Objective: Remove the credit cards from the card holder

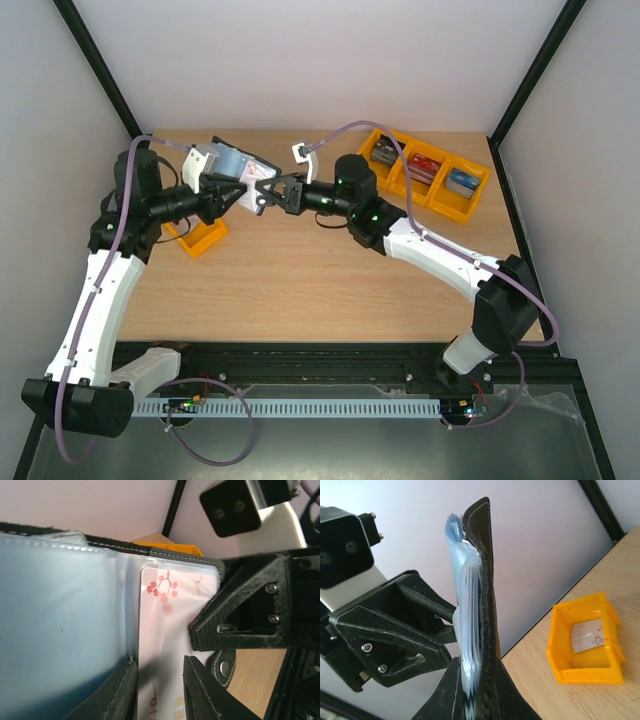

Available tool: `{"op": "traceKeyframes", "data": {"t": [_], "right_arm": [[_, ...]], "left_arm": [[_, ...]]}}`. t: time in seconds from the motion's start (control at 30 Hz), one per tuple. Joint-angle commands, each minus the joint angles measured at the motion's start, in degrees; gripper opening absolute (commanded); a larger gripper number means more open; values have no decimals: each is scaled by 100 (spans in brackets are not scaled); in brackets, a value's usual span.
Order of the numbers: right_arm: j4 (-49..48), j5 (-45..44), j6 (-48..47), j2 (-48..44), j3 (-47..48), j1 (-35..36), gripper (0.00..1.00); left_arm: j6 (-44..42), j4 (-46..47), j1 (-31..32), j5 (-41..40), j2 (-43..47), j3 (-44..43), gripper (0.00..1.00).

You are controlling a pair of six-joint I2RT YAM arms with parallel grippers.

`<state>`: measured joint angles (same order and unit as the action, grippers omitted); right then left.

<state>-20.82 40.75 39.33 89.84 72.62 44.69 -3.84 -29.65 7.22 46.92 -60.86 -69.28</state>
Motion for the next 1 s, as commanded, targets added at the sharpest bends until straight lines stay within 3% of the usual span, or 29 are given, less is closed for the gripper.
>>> {"op": "traceKeyframes", "data": {"t": [0.0,0.13,0.17,0.4,0.6,0.67,0.73,0.87,0.97], "right_arm": [[-1735,-1795,616,-138,109,202,2],[-1975,-2033,816,-79,12,255,2],[-1960,-2036,811,-66,22,245,2],[-1962,-1193,858,-136,-210,-254,2],[-1838,278,202,-85,-216,-423,15],[-1849,554,189,-117,-265,-491,11],[-1859,616,217,-141,-332,-529,2],[-1671,595,249,-57,-285,-540,2],[-62,-172,-473,48,-19,-605,2]], "left_arm": [[493,-707,394,1242,-84,487,23],[664,-598,394,1734,-114,486,3],[673,-606,394,1824,-118,452,2],[296,-1073,44,1497,30,144,2],[435,-1035,-207,1173,42,150,2],[386,-1121,-284,1108,10,-4,2],[273,-1225,-361,1099,0,-138,2],[361,-1075,-414,1185,70,155,2],[373,-921,-415,694,127,500,2]]}}
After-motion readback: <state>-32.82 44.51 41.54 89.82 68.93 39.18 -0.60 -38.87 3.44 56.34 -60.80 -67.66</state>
